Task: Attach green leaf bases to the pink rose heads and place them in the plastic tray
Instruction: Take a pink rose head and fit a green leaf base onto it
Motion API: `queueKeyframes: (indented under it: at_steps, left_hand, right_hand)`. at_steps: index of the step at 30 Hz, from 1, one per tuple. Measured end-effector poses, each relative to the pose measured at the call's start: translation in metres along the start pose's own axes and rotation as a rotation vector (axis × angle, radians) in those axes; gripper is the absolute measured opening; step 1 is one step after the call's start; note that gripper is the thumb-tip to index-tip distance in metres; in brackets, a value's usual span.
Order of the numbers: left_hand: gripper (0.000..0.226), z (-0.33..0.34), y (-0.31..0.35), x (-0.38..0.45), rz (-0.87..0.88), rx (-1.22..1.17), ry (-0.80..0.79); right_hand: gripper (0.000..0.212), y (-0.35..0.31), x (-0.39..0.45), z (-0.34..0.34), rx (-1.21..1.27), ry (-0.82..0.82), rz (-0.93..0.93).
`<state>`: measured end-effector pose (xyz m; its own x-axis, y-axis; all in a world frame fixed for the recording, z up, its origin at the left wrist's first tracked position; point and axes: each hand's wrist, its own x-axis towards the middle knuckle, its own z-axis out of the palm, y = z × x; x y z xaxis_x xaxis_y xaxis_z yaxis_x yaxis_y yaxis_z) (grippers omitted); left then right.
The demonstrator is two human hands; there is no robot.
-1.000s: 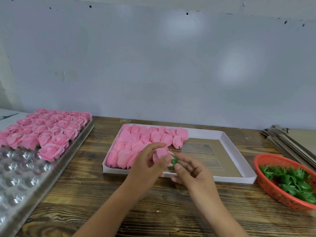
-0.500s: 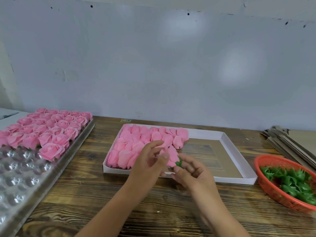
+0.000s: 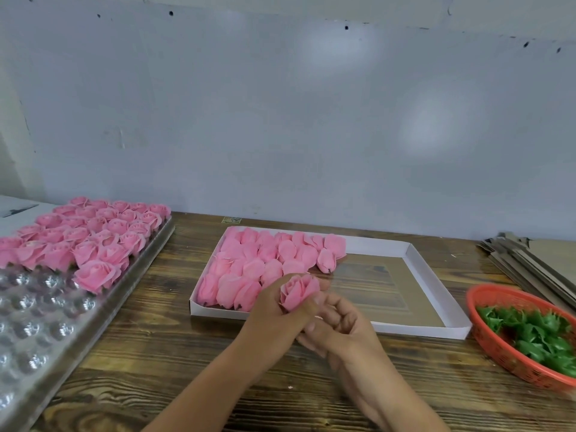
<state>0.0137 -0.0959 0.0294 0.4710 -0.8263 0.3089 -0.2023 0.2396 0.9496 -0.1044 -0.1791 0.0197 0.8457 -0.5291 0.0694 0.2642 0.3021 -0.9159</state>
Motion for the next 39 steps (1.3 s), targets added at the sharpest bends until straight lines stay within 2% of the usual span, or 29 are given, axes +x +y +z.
queueKeyframes:
  at_steps: [3,6,11,16,21,23,24,26,27,29,32,35,37,39]
  left_hand:
    - [0.024,-0.003,0.004,-0.002,-0.049,-0.018,-0.078]
    - [0.027,-0.003,0.006,-0.003,-0.065,-0.005,-0.154]
    - [0.038,0.004,0.001,-0.005,0.007,-0.019,-0.037]
    - [0.026,0.006,0.0,-0.007,0.008,-0.014,0.024]
    - [0.018,0.003,0.004,-0.005,-0.044,0.013,-0.047]
    - [0.023,-0.001,0.006,-0.004,-0.015,0.007,-0.046]
    - [0.029,-0.003,0.006,-0.003,0.01,0.013,-0.038]
    - [0.04,-0.005,0.007,-0.002,0.042,-0.011,-0.021]
    - [0.043,-0.006,0.008,-0.002,0.05,-0.038,-0.017]
    - [0.04,-0.007,0.009,-0.002,0.053,-0.07,-0.01]
    - [0.026,-0.005,0.008,-0.002,0.024,-0.033,-0.045]
    - [0.016,-0.004,0.003,-0.002,-0.002,0.032,-0.097]
    - [0.023,-0.005,0.001,-0.002,-0.025,0.069,-0.129]
    - [0.041,-0.006,-0.001,-0.003,-0.05,0.096,-0.15]
  right_hand:
    - [0.038,-0.009,-0.001,-0.005,0.061,-0.108,0.126]
    - [0.037,-0.014,-0.002,-0.009,-0.003,-0.148,0.154]
    - [0.046,-0.006,-0.003,-0.002,-0.162,-0.054,-0.002]
    - [0.037,-0.001,-0.004,0.008,-0.334,0.039,-0.102]
    - [0.017,-0.005,-0.006,0.006,-0.397,-0.026,-0.046]
    - [0.012,-0.007,-0.007,0.006,-0.396,-0.068,-0.028]
    - [0.012,-0.007,-0.008,0.006,-0.4,-0.078,-0.036]
    - [0.028,-0.006,-0.007,0.007,-0.435,-0.068,-0.072]
    - [0.036,-0.005,-0.006,0.007,-0.482,-0.044,-0.097]
    - [0.04,-0.002,-0.004,0.006,-0.593,0.01,-0.132]
    - [0.025,0.001,-0.004,0.003,-0.698,0.031,-0.173]
    - [0.01,0.002,-0.005,0.003,-0.703,0.062,-0.187]
    - [0.014,0.002,-0.005,0.003,-0.7,0.074,-0.203]
    - [0.022,0.001,-0.006,0.003,-0.707,0.083,-0.257]
